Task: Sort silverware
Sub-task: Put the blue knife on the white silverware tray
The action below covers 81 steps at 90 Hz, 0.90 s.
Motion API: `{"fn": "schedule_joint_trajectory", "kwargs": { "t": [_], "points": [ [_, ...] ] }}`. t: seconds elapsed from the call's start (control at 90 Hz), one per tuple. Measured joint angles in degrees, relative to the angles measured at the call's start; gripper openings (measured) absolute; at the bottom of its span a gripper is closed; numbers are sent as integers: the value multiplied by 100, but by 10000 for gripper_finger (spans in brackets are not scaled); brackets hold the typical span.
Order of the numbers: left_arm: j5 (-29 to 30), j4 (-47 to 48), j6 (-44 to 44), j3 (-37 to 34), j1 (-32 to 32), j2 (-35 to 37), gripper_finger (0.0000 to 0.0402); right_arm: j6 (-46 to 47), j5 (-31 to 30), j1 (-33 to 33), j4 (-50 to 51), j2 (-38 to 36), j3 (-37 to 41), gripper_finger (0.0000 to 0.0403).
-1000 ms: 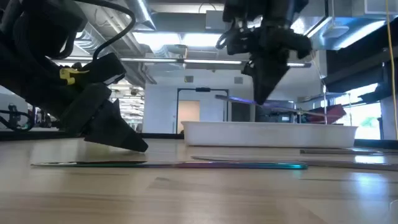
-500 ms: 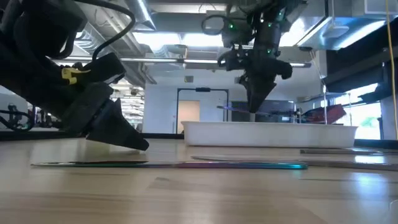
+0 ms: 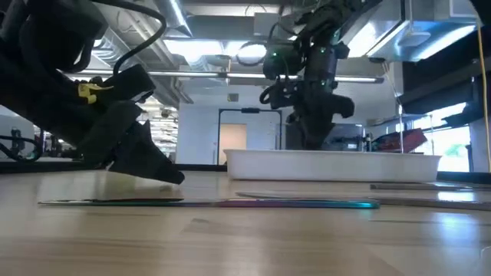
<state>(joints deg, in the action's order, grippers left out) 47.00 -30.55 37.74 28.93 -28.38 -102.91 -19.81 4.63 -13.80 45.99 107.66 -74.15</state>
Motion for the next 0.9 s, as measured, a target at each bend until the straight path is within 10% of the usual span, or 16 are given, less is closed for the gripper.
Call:
{"fn": "schedule_joint_trajectory", "kwargs": {
  "t": [0.656, 0.9],
  "points": [
    [-58, 4, 65, -2, 0, 0, 263, 751, -92, 567, 1190, -1327, 49, 155],
    [-166, 7, 118, -2, -17, 0, 263, 1705, 17, 1386, 809, -2810, 1525, 156]
  ]
}}
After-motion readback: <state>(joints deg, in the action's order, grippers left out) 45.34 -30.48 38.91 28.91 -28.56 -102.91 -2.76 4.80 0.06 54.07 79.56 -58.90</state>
